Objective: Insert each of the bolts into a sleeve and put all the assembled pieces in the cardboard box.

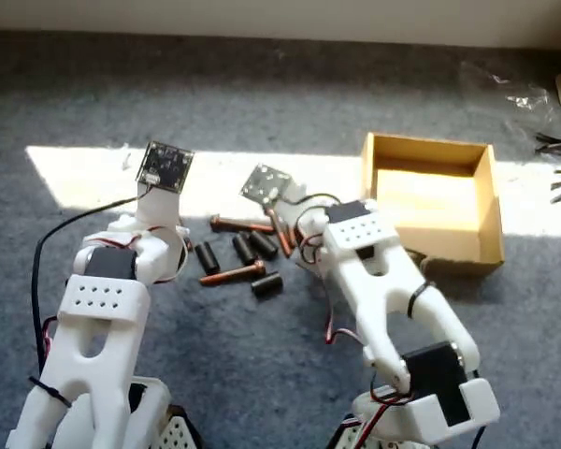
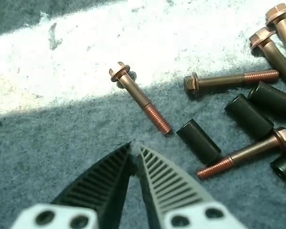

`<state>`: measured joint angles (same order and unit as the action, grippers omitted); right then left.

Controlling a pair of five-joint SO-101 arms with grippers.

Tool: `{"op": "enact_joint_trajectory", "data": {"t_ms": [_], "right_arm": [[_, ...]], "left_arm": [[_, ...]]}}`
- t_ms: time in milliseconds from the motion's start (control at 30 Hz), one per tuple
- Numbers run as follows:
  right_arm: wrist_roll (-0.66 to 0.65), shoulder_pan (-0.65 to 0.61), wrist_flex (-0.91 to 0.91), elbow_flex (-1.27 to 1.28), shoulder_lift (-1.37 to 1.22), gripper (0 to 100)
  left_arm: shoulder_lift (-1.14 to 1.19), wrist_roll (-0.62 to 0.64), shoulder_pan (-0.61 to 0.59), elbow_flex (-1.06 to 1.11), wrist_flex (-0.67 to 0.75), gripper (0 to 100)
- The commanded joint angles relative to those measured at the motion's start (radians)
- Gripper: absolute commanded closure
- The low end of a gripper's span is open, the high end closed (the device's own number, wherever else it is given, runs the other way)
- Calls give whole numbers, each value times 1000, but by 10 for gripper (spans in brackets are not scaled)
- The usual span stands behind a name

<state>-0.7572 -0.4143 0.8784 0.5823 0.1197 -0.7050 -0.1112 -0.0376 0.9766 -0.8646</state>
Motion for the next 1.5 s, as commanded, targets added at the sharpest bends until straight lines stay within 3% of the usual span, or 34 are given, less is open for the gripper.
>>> {"op": "enact_joint_trajectory", "data": {"t_ms": [0,200,400,533,767,1033,1167,1467], "right_arm": [[55,-7,30,-13,124,994],[221,-12,125,-13,262,992],[241,-42,205,-13,397,993],[376,-45,245,-13,504,993],[434,-48,262,25,705,994],[503,-65,263,173,992,994],[502,-64,262,280,1119,994],[502,-18,96,573,1346,994]], "left_arm": [[-28,-2,-13,-5,17,995],[-28,-3,-12,-4,17,995],[-28,-3,-8,7,60,995],[-28,0,-7,53,126,995],[-28,0,-7,62,157,995],[-27,-9,84,-38,-46,995],[-24,-141,137,-58,-98,995],[-21,-276,163,-108,-149,995]]}}
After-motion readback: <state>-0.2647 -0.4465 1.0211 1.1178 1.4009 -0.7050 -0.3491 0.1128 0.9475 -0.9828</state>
